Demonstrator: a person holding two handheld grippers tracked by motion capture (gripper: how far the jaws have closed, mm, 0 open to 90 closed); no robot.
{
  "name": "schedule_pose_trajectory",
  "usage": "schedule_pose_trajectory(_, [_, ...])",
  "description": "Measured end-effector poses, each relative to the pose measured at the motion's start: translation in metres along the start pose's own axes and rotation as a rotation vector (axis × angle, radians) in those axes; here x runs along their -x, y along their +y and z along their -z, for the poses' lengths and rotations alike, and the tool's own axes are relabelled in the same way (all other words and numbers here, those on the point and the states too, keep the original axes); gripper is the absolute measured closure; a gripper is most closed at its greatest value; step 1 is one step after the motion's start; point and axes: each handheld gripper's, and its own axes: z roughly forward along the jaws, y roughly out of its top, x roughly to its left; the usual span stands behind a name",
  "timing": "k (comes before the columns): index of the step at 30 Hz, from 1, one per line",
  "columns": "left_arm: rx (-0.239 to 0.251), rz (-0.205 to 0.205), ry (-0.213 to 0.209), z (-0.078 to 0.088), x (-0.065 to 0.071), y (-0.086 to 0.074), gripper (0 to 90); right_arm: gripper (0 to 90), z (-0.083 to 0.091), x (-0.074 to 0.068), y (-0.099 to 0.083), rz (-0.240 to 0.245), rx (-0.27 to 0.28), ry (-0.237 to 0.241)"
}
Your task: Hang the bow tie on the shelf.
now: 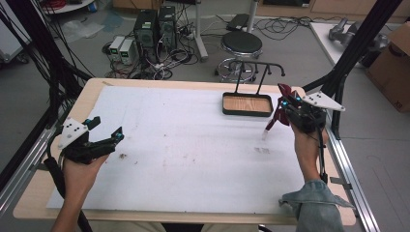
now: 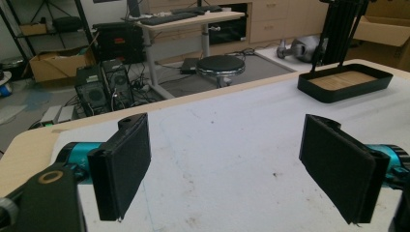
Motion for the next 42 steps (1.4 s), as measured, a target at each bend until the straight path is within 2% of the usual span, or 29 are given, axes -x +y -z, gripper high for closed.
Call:
schedule_pose_trajectory(14, [-0.003,-0.001,0.001,-0.001,-0.001,-0.002,19.0,74.8,-0.031,0.016,0.021,0.025,0.027,-0.03])
schedule_pose_trajectory(16, [-0.003,0.002,0.003,-0.002,-0.001,-0.002,19.0,74.8,-0.037,0.02,0.025,0.023,0.006,-0.033])
schedule_pose_trajectory(21, [-0.008,0.0,0.005,-0.002,-0.002,-0.003,19.0,74.8,-0.05,0.025,0.032,0.038,-0.005,-0.039])
schedule_pose_trajectory(33, [-0.017,0.001,-0.001,-0.006,0.0,-0.006,18.9,74.9,-0.073,0.032,0.038,0.041,-0.01,-0.056])
schedule_pose_trajectory(42, [-0.022,-0.002,0.0,-0.007,0.0,-0.007,18.9,74.9,-0.087,0.038,0.037,0.024,-0.016,-0.075])
